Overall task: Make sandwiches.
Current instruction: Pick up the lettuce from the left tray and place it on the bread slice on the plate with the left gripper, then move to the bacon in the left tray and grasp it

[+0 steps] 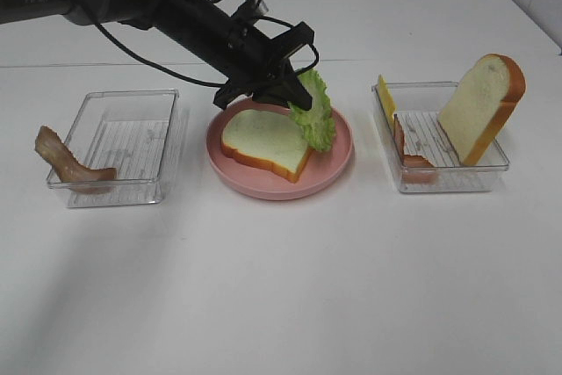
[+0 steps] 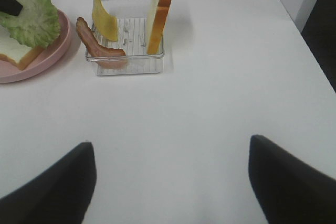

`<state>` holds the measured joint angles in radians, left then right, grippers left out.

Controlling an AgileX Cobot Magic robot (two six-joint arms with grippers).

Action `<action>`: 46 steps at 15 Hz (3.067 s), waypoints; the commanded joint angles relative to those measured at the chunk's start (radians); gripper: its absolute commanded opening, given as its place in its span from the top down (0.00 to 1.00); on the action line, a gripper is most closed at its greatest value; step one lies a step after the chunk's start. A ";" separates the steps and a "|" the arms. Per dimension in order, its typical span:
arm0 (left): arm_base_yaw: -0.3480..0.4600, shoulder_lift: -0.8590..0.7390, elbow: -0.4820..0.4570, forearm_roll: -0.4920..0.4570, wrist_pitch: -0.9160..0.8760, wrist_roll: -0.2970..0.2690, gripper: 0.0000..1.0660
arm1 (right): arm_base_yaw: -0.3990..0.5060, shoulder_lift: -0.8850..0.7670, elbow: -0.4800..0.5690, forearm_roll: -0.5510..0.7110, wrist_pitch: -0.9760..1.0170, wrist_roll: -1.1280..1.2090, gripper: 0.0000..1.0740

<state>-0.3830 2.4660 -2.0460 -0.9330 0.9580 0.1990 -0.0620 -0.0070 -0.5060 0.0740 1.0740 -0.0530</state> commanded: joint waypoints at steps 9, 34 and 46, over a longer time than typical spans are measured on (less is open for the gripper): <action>0.023 -0.004 0.001 0.242 -0.001 -0.077 0.82 | -0.007 -0.006 0.001 -0.001 -0.013 -0.009 0.29; 0.091 -0.512 0.090 0.886 0.324 -0.302 0.30 | -0.007 -0.006 0.001 -0.001 -0.013 -0.009 0.29; 0.268 -0.629 0.526 0.894 0.221 -0.357 0.30 | -0.007 -0.006 0.001 0.006 -0.013 -0.009 0.29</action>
<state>-0.1160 1.8380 -1.5290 -0.0370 1.1900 -0.1510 -0.0620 -0.0070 -0.5060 0.0770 1.0740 -0.0530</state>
